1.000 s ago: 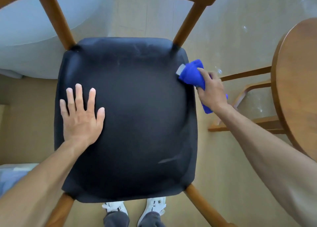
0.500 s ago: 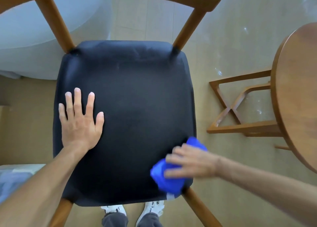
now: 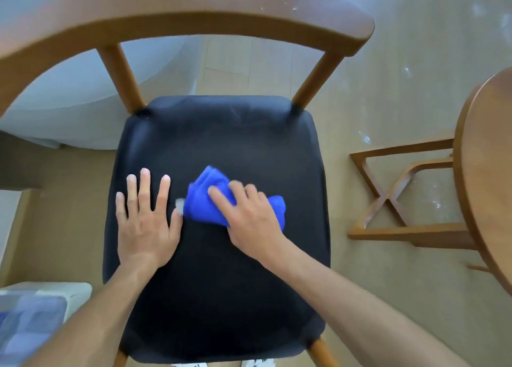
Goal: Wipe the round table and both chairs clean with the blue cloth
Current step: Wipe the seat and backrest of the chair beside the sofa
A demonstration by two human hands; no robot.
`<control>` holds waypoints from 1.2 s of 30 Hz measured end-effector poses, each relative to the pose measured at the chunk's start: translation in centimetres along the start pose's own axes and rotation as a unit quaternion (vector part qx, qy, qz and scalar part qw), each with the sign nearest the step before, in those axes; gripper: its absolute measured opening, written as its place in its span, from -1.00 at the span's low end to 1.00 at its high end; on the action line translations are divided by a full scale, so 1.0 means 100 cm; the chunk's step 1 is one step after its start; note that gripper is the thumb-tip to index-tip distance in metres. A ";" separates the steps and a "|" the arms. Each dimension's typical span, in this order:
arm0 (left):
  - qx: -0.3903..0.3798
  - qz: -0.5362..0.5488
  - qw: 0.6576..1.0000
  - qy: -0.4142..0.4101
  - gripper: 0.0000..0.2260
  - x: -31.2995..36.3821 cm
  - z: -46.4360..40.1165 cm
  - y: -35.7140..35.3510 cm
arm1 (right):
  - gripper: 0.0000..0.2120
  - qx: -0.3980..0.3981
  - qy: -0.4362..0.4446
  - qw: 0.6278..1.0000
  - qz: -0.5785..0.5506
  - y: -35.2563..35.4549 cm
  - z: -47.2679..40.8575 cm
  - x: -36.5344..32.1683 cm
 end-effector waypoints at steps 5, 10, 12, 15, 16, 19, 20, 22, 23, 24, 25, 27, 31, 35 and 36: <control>-0.007 -0.014 1.000 0.001 -0.41 -0.003 0.000 -0.004 | -0.46 0.028 -0.139 0.990 0.002 0.027 -0.023 0.128; -0.013 -0.013 1.000 0.001 -0.41 -0.001 -0.001 -0.004 | -0.28 -0.011 -0.398 0.904 -0.156 0.018 -0.007 0.189; -0.015 -0.009 1.000 0.001 -0.41 -0.001 -0.001 -0.005 | -0.34 -0.001 -0.368 0.916 -0.162 0.022 -0.007 0.180; -0.016 -0.004 1.000 -0.002 -0.41 -0.001 -0.001 -0.007 | -0.40 0.088 -0.323 0.940 -0.064 0.059 -0.016 0.186; -0.015 -0.003 1.000 -0.002 -0.41 -0.001 -0.001 -0.007 | -0.40 0.121 -0.307 0.944 -0.010 0.074 -0.020 0.186; -0.017 -0.001 1.000 -0.005 -0.41 0.001 -0.001 -0.006 | -0.36 0.081 -0.297 0.951 0.032 0.070 -0.033 0.172; -0.016 0.003 1.000 -0.004 -0.41 0.000 0.000 -0.006 | -0.34 0.026 -0.285 0.958 -0.003 0.053 -0.037 0.162; -0.015 0.007 1.000 -0.005 -0.41 -0.001 0.000 -0.006 | -0.26 -0.069 -0.266 0.960 -0.049 0.022 -0.038 0.148; -0.015 0.007 1.000 -0.005 -0.41 -0.001 0.000 -0.006 | -0.24 -0.072 -0.263 0.961 -0.046 0.018 -0.038 0.147; -0.016 0.007 1.000 -0.004 -0.41 -0.001 0.000 -0.006 | -0.24 -0.053 -0.260 0.963 -0.039 0.020 -0.039 0.148; -0.017 0.007 1.000 -0.004 -0.41 -0.001 0.000 -0.006 | -0.24 -0.031 -0.257 0.965 -0.037 0.022 -0.039 0.150; -0.019 0.006 1.000 -0.006 -0.41 -0.001 0.000 -0.007 | -0.21 -0.030 -0.271 0.959 -0.073 0.014 -0.036 0.155; -0.024 0.010 1.000 0.000 -0.41 -0.002 -0.001 -0.007 | -0.19 0.005 -0.329 0.936 -0.121 0.000 -0.036 0.144; -0.034 0.009 0.999 0.002 -0.41 -0.002 -0.001 -0.007 | -0.37 0.116 -0.389 0.910 -0.088 0.009 -0.039 0.133; -0.039 0.011 0.999 0.002 -0.41 -0.002 -0.001 -0.007 | -0.40 0.128 -0.414 0.894 -0.112 0.008 -0.041 0.133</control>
Point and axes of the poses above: each hand's wrist, its own z-axis away from the middle knuckle, its own y-axis out of the back of the hand, x = y × z, the point moved 9 cm from there along -z, towards the middle knuckle, and after that the axes turned 1 degree about x, right-handed, at the moved point
